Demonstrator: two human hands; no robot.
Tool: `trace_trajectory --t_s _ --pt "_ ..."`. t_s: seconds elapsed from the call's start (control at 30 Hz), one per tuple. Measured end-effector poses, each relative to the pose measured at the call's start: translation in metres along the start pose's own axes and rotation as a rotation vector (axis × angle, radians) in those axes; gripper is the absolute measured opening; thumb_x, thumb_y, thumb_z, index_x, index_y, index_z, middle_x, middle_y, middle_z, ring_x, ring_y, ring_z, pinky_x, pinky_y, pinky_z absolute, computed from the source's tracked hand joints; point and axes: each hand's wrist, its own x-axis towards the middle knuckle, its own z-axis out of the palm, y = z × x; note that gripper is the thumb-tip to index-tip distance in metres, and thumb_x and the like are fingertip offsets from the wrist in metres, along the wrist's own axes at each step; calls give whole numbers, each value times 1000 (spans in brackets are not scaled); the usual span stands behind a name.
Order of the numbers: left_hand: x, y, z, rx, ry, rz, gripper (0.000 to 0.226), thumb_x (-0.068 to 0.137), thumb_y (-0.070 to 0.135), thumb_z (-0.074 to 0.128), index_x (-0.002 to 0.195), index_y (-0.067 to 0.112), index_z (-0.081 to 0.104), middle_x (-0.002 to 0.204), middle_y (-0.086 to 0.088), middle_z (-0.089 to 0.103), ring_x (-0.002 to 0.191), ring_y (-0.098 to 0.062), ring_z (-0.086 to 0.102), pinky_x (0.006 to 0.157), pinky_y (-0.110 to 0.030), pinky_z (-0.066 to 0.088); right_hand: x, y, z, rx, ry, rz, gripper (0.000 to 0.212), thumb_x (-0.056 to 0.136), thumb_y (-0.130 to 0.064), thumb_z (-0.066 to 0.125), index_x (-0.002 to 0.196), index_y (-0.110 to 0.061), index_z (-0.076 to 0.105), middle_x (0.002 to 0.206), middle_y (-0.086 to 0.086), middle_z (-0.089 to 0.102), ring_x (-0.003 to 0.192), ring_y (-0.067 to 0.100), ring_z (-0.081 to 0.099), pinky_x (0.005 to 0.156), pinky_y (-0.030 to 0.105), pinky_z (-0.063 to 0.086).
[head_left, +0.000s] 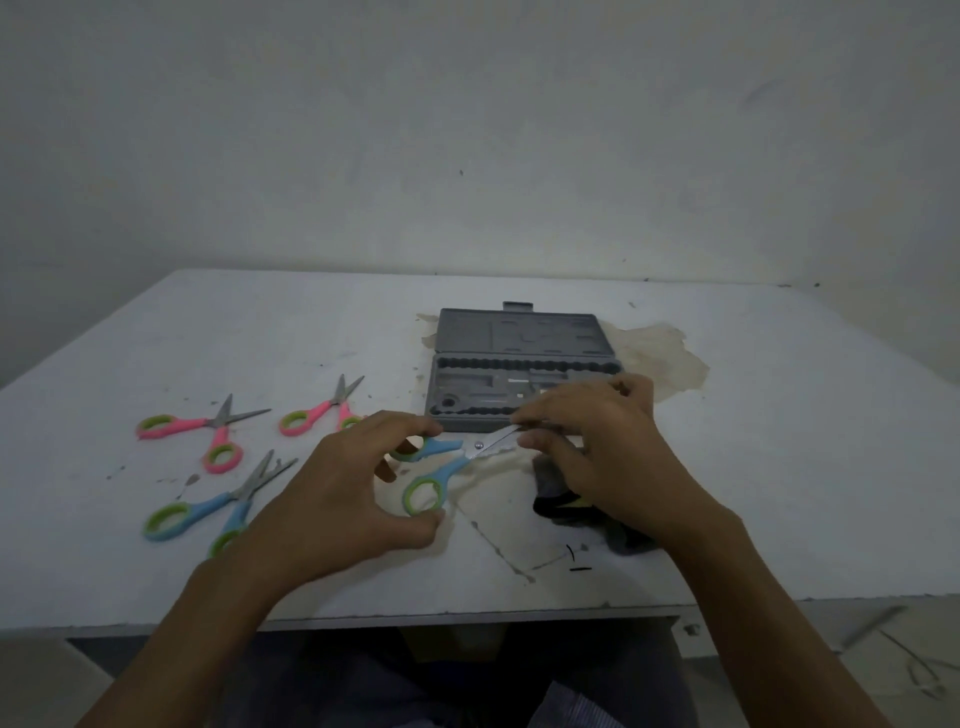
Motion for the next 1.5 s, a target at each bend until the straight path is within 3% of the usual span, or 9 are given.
trace_trajectory --t_s 0.23,0.37,0.47,0.63,0.77,0.97,1.17,1.37,1.5 --pt "27 -7 -2 72 -18 146 63 73 21 80 132 26 58 119 10 55 100 -3 55 77 -14 52 7 10 2 -79 200 -33 6 83 -24 63 77 -24 65 79 -11 65 79 16 56 79 39 34" --pt "44 -11 -1 166 24 190 63 79 24 76 137 23 53 130 13 54 112 -4 49 94 -20 41 15 18 0 -31 254 8 12 88 -32 60 85 -25 69 85 -11 68 81 14 58 77 40 38" --pt "58 -19 1 140 35 183 61 81 20 74 137 21 51 131 14 51 115 -3 44 96 -17 34 20 17 -3 126 271 154 22 92 -38 61 109 -27 67 102 -11 68 93 10 60 85 40 44" --pt "102 -45 2 118 -109 100 57 85 17 71 138 18 49 136 2 53 114 -10 51 96 -24 42 -3 21 -7 61 -109 417 43 86 -70 39 103 -38 62 104 -19 63 93 5 57 89 45 48" --pt "140 -52 10 89 -194 9 57 86 16 70 138 20 48 135 0 53 115 -14 53 100 -29 46 -37 13 11 16 -451 484 76 68 -91 31 127 -44 43 128 -15 49 111 11 47 99 42 38" --pt "164 -59 34 194 -293 -49 54 87 19 68 137 18 49 135 -4 54 106 -14 52 87 -21 40 -48 6 34 -124 -210 453 61 79 -79 32 127 -44 42 125 -18 48 109 11 44 92 35 34" --pt "161 -66 41 189 -250 -100 50 90 19 65 137 16 49 135 -7 54 103 -13 50 86 -21 39 -51 6 38 -131 -170 435 62 79 -80 30 126 -42 44 120 -18 50 104 10 46 91 34 35" --pt "157 -69 39 189 -254 -72 47 94 18 61 139 16 47 139 -6 51 117 -19 52 94 -22 39 -52 6 39 -134 -158 443 62 79 -79 30 126 -42 46 118 -18 52 103 10 47 90 34 35" --pt "153 -71 39 181 -225 -49 42 95 18 59 136 15 48 135 -6 53 106 -12 50 92 -21 38 -51 5 38 -129 -176 450 63 79 -79 30 127 -42 44 119 -18 51 104 9 46 92 33 35"
